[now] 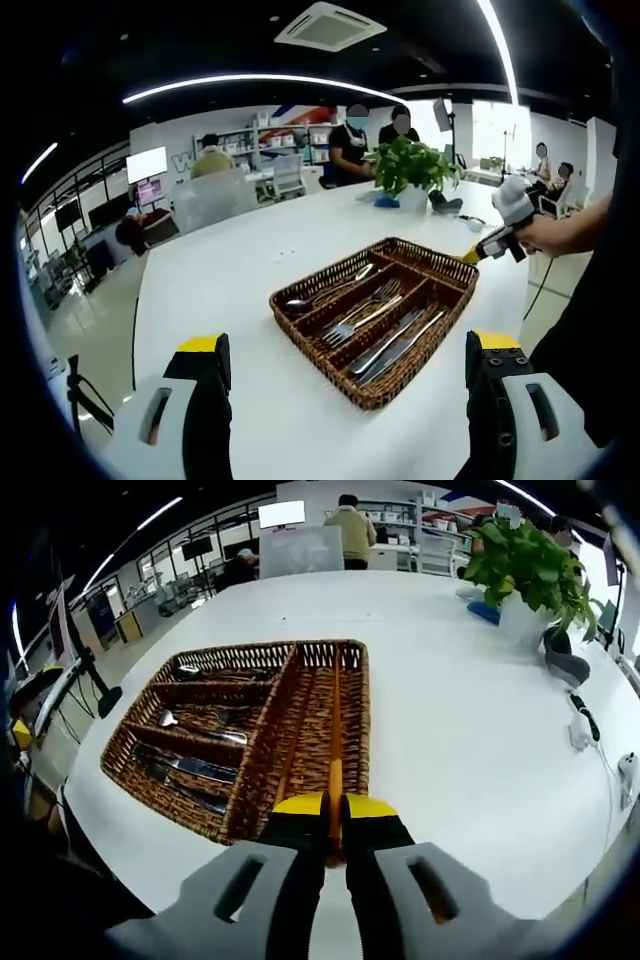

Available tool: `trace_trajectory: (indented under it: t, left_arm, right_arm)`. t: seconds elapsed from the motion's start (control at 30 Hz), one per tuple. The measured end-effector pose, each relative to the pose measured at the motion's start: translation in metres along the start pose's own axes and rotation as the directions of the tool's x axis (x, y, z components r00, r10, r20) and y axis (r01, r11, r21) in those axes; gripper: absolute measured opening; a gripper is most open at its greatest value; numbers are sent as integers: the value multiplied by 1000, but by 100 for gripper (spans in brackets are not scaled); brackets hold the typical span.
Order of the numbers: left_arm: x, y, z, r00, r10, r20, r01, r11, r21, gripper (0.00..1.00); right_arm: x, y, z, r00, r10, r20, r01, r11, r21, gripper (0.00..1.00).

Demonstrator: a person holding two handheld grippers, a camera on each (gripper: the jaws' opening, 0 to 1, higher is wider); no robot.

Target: Arrange the knives, forks, and spoons in their matching storage slots by inserting each utensil handle-first until every utensil is classified and aligned in the correct compartment

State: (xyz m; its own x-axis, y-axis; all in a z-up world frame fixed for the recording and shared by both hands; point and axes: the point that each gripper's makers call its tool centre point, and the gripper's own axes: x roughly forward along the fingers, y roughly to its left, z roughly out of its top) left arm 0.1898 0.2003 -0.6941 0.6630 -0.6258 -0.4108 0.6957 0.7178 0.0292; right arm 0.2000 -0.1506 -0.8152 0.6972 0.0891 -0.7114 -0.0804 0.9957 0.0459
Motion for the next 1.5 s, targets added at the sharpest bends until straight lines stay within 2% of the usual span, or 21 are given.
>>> trace_trajectory:
  t: [0.33,0.53,0.7,0.73,0.77,1.07,1.13,1.27,1.5]
  left_arm:
    - [1,1,0,1000,-1,2,1,1000,-3,99]
    - [3,-1,-1,1000,-5,3,5,1000,-5,99]
    - [2,0,0,1000,-2,4,2,1000,-6,99]
    - [2,1,0,1000,0,3,0,1000,-5,99]
    - [2,1,0,1000,1,2,-1,1000,-6,99]
    - [1,4,0,1000,11,-1,-11,1000,-6,99]
    - [1,4,0,1000,13,0,-13,1000,-8,99]
    - [0,6,-1,1000,15,2,-15,1000,-11,99]
    - [-1,9,-1,1000,18,1,-18,1000,-10,99]
  right_arm:
    - [9,5,0,999,1,-35,-1,1000,-2,3]
    - [16,6,-7,997,2,-74,-3,1000,-10,3]
    - [17,2,-3,998,2,-69,-3,1000,-20,3]
    - [19,0,1,998,-2,-66,-1,999,-51,3]
    - [19,1,0,997,1,-75,-4,999,-35,3]
    - [21,-2,2,997,-2,-81,-4,997,-75,3]
    - [20,2,-7,992,6,-126,-13,998,-56,3]
    - [22,8,-19,989,6,-150,-14,998,-54,3]
    - [33,9,-22,982,26,-186,-29,999,-17,4]
